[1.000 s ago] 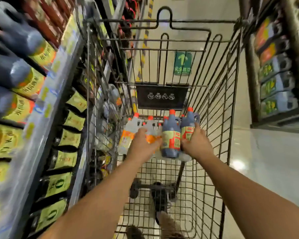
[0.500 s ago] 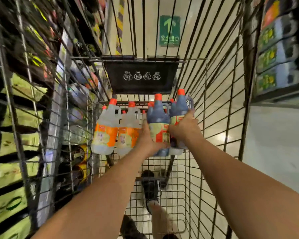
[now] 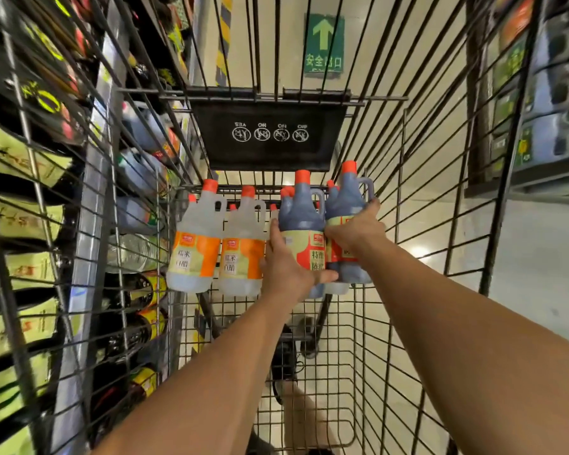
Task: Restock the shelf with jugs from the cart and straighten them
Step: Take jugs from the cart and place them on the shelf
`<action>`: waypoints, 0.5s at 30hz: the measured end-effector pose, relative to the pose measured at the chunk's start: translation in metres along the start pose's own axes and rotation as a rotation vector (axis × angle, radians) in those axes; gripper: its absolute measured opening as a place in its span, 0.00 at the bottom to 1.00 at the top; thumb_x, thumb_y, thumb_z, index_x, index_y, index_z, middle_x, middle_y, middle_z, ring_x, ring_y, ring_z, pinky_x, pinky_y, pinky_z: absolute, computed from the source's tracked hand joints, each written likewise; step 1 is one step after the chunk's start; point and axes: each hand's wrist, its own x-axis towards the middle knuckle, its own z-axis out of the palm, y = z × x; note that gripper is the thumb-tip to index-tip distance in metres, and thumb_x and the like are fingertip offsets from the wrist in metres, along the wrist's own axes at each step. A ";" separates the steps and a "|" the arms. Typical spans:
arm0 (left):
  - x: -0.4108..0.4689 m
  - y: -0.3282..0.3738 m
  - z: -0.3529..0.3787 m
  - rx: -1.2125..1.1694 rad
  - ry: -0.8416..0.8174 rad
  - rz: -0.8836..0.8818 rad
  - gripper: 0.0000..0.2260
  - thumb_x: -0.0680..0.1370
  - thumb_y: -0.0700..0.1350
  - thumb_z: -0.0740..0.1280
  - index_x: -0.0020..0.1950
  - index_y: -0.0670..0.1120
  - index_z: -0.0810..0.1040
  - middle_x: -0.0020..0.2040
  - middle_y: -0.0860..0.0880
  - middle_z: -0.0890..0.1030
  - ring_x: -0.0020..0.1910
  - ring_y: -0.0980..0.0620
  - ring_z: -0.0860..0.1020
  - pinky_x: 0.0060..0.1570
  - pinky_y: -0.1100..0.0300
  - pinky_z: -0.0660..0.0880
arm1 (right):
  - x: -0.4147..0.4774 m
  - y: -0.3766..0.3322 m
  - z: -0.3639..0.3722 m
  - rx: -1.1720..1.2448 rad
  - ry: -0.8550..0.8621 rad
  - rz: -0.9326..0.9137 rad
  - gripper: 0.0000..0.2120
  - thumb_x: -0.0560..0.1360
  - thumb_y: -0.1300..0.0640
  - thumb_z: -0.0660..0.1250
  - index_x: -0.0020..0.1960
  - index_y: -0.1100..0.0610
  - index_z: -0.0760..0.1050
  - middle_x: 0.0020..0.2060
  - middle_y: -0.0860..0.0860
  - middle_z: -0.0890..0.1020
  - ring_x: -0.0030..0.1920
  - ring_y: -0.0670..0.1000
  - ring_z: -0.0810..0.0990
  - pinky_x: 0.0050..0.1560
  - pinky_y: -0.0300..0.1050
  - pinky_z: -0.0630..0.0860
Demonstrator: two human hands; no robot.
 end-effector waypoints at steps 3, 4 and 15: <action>0.001 0.001 -0.006 -0.023 -0.016 0.015 0.61 0.57 0.45 0.84 0.76 0.62 0.44 0.69 0.51 0.68 0.65 0.46 0.71 0.62 0.47 0.73 | -0.001 0.000 -0.003 0.026 -0.022 -0.008 0.54 0.67 0.48 0.77 0.77 0.45 0.40 0.67 0.61 0.69 0.65 0.64 0.73 0.62 0.62 0.72; 0.001 0.000 -0.010 -0.024 -0.017 0.034 0.61 0.58 0.43 0.83 0.76 0.63 0.44 0.69 0.52 0.68 0.64 0.47 0.72 0.59 0.50 0.74 | -0.002 0.001 -0.004 0.027 -0.028 -0.013 0.54 0.67 0.49 0.78 0.77 0.44 0.40 0.67 0.60 0.69 0.65 0.64 0.73 0.62 0.62 0.72; -0.023 -0.024 -0.085 -0.090 0.001 -0.005 0.59 0.58 0.42 0.82 0.78 0.61 0.48 0.67 0.51 0.70 0.59 0.48 0.74 0.59 0.46 0.76 | -0.040 0.012 0.001 0.000 0.093 -0.183 0.46 0.61 0.44 0.78 0.70 0.57 0.60 0.62 0.59 0.72 0.59 0.62 0.77 0.58 0.60 0.76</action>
